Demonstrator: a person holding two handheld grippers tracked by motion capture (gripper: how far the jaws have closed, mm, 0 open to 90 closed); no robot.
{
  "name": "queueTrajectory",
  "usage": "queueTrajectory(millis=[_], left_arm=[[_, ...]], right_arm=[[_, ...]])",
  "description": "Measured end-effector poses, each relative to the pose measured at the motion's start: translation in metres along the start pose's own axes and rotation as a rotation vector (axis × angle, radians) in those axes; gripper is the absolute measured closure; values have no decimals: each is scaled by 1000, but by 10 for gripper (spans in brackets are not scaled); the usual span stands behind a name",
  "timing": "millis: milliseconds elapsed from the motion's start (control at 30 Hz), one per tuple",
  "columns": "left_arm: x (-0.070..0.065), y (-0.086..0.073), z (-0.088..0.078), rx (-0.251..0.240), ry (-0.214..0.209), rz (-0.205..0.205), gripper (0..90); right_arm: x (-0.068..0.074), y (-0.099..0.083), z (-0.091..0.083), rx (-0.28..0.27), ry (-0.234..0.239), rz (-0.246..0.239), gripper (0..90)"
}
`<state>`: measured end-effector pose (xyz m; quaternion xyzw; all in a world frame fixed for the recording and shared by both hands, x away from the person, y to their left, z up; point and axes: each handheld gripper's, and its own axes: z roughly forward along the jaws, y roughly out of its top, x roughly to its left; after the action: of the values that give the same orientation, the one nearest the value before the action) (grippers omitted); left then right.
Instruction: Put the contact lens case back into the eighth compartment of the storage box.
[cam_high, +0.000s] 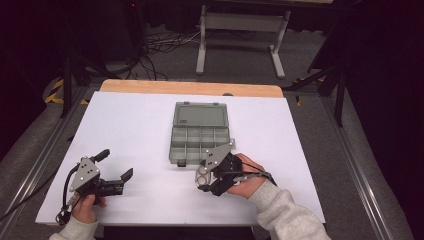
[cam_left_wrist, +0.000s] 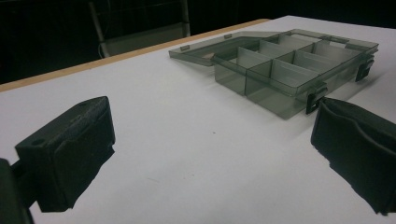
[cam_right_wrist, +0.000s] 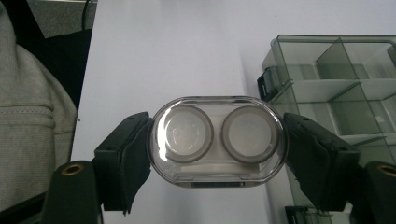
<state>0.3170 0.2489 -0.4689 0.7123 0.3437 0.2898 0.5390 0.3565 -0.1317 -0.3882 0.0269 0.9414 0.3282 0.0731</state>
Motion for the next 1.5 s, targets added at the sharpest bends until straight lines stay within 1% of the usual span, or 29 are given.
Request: queueTrajectory(millis=[200,233,400,733,833,1000,1300,1500], left_arm=[[0,0,0,0,-1,1,4],[0,0,0,0,0,1,4],[0,0,0,0,0,2,4],[0,0,0,-3,-2,3,4],[0,0,0,-4,-2,3,4],[0,0,0,-4,-3,4,4],[0,0,0,-5,-4,4,4],[0,0,0,-4,-4,4,4]], right_arm=[[-2,1,-4,-7,-12,1,266],[-3,1,-7,-18,-19,-4,266],[-5,1,-12,-28,-33,-4,266],[-13,3,-19,-19,-71,-2,267],[-18,4,-23,-13,-91,-4,267],[-26,4,-28,-13,-111,8,267],[-35,3,-30,-5,-132,12,267],[-44,1,-31,6,-146,17,267]])
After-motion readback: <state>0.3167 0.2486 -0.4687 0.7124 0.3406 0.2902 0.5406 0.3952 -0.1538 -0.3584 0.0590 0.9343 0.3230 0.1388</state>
